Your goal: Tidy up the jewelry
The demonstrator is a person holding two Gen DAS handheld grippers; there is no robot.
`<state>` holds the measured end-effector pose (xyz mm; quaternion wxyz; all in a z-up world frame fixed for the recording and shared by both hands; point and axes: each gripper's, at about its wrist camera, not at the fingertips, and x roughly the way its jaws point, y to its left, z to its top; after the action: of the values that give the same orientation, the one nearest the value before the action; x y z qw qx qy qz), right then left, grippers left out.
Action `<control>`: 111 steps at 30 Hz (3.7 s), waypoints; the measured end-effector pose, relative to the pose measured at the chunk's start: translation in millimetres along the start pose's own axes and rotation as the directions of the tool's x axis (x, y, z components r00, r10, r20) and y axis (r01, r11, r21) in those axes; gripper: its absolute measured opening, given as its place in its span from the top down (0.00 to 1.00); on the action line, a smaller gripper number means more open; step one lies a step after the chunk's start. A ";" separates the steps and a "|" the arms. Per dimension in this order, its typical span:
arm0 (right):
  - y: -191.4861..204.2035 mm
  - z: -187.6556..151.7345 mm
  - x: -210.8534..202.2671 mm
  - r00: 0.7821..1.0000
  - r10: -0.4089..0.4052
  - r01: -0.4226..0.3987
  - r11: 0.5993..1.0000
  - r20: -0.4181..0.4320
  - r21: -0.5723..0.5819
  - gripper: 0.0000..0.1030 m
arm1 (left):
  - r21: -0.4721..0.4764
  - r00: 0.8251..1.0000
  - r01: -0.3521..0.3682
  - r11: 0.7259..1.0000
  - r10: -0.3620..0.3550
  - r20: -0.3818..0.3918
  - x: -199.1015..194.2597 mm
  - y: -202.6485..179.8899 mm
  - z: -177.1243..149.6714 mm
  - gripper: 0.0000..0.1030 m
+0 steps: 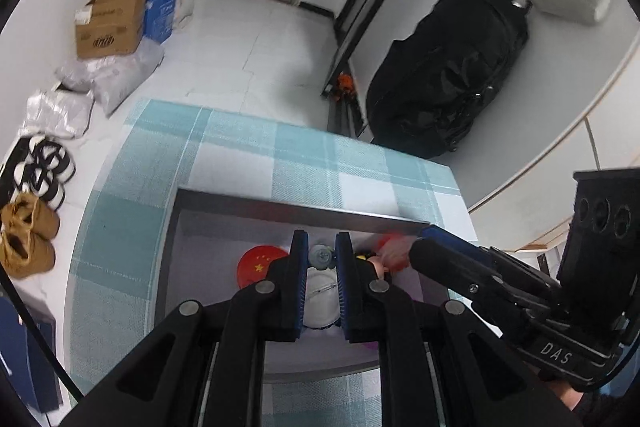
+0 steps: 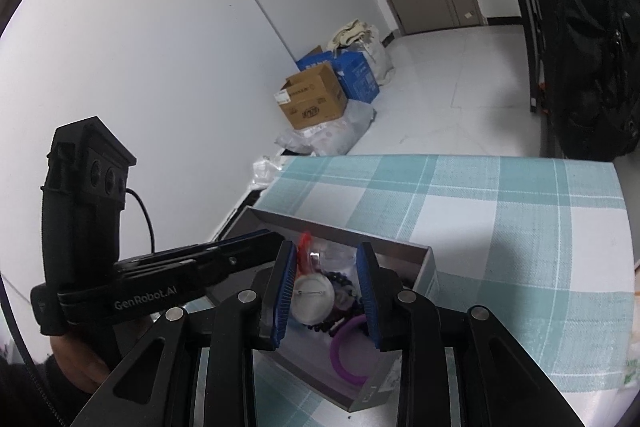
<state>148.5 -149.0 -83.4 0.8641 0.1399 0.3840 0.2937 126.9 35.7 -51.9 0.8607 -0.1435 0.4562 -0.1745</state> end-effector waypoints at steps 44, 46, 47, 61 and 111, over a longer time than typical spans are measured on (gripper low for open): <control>47.4 -52.8 -90.6 0.957 -0.077 0.114 0.986 0.279 -0.121 0.00 | -0.005 0.875 -0.336 0.942 0.314 0.369 -91.7 -25.8 -55.6 0.41; 46.8 -55.1 -92.0 0.957 -0.085 0.122 0.985 0.279 -0.120 0.00 | 0.005 0.871 -0.342 0.940 0.315 0.377 -92.7 -30.0 -59.4 0.39; 46.6 -56.1 -92.8 0.956 -0.088 0.125 0.985 0.280 -0.119 0.00 | 0.013 0.869 -0.348 0.937 0.318 0.380 -92.6 -32.3 -60.7 0.39; 38.3 -59.5 -96.5 0.950 -0.128 0.162 0.982 0.283 -0.097 0.00 | 0.058 0.863 -0.374 0.926 0.325 0.388 -88.5 -43.6 -68.0 0.37; 35.0 -58.7 -91.4 0.949 -0.142 0.170 0.982 0.280 -0.078 0.00 | 0.069 0.879 -0.334 0.940 0.284 0.384 -85.3 -48.3 -62.9 0.37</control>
<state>41.9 -176.7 -53.0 0.9353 0.1041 0.2556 0.2214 21.6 23.6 -3.7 0.9552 -0.0412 0.2909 -0.0346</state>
